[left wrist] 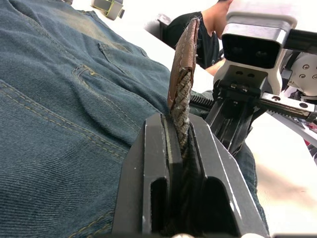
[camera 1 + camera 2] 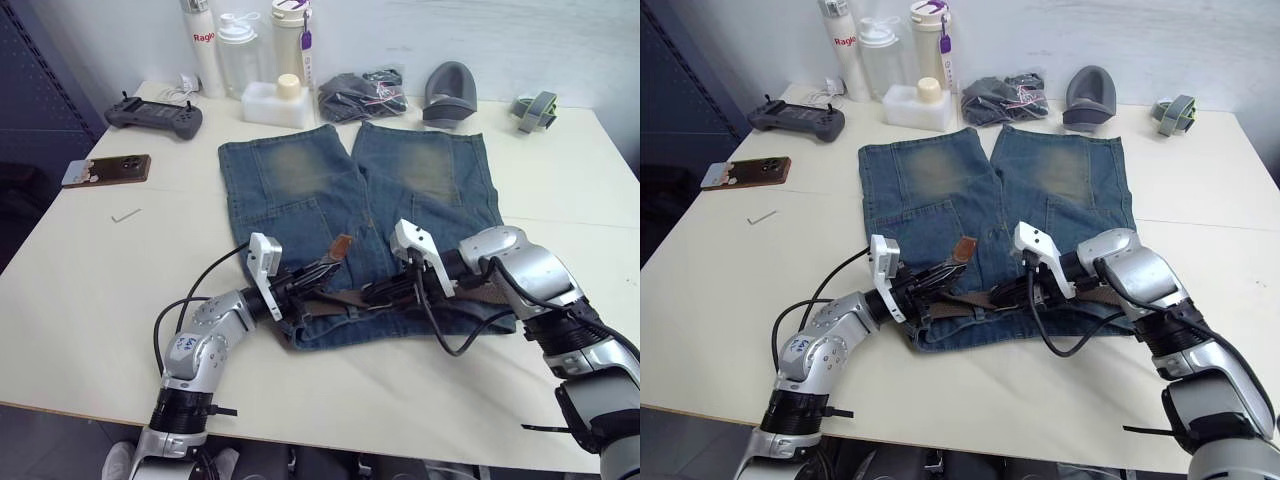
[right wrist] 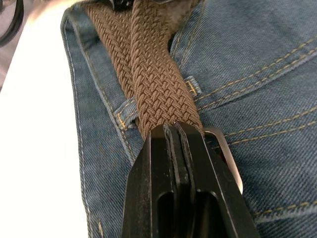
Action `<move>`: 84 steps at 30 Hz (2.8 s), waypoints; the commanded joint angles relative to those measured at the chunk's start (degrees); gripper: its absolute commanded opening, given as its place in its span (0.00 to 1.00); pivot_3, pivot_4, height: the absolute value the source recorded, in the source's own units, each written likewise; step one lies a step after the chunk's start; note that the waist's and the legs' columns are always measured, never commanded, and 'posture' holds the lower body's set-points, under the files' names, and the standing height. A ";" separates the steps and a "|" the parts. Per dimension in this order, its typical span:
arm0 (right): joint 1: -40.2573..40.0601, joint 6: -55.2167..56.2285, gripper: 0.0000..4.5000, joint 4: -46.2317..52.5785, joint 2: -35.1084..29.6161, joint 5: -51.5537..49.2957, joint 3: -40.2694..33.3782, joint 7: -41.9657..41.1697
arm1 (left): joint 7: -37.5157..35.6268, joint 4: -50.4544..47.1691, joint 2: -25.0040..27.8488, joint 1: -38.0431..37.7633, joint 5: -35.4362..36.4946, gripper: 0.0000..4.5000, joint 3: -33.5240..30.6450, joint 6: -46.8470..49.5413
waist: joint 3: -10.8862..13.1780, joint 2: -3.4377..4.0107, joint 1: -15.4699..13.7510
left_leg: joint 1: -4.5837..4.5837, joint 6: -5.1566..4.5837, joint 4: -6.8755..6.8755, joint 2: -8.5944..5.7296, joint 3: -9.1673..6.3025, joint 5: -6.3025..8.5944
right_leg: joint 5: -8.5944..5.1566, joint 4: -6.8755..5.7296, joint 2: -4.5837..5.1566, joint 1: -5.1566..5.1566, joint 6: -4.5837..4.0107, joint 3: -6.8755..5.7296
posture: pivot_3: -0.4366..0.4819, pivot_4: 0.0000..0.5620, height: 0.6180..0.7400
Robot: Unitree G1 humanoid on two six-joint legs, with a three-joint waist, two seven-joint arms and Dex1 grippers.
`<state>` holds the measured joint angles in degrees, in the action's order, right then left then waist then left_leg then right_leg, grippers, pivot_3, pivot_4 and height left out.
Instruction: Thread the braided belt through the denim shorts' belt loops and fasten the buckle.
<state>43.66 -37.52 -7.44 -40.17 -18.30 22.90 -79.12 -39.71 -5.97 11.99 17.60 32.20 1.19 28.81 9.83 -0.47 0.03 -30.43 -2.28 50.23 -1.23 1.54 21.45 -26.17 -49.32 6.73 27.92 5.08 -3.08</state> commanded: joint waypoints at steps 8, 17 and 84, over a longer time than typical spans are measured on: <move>1.54 -2.19 0.01 -1.94 -2.17 2.31 -0.01 -2.42 | 0.10 -0.96 0.19 -0.99 -0.61 0.00 -0.41 -1.43 | 0.01 0.03 -0.07 | 0.35 0.01 -0.31 0.00 -0.07 0.01 | 0.05 0.43 0.00 -0.39 -0.04 -0.11 | 0.48 0.27 0.31; -1.77 -6.11 0.01 2.65 -4.07 2.44 0.17 -0.50 | -0.12 0.44 -0.43 0.32 -0.86 0.00 0.01 -1.81 | 0.02 0.04 -0.21 | 0.30 0.03 -0.57 0.00 -0.14 0.00 | 0.08 0.82 0.00 -0.44 -0.01 -0.23 | 0.48 0.27 0.31; -21.52 -35.32 0.01 45.23 -2.88 6.56 -31.11 17.27 | -19.53 66.81 -17.40 50.58 -26.72 0.00 3.85 -39.51 | 0.60 0.31 -3.17 | 4.77 0.36 -8.28 -0.56 -1.27 -2.84 | 3.47 9.86 -0.08 -6.08 0.75 -2.29 | 0.48 0.27 0.31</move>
<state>21.14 -69.18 34.32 -41.53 -8.69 -3.48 -62.09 -60.69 63.42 -5.25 68.31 5.98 5.31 -9.33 10.44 -0.16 -3.14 -25.71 -1.95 41.94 -1.82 0.27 18.59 -22.70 -39.46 6.66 21.88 5.83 -5.38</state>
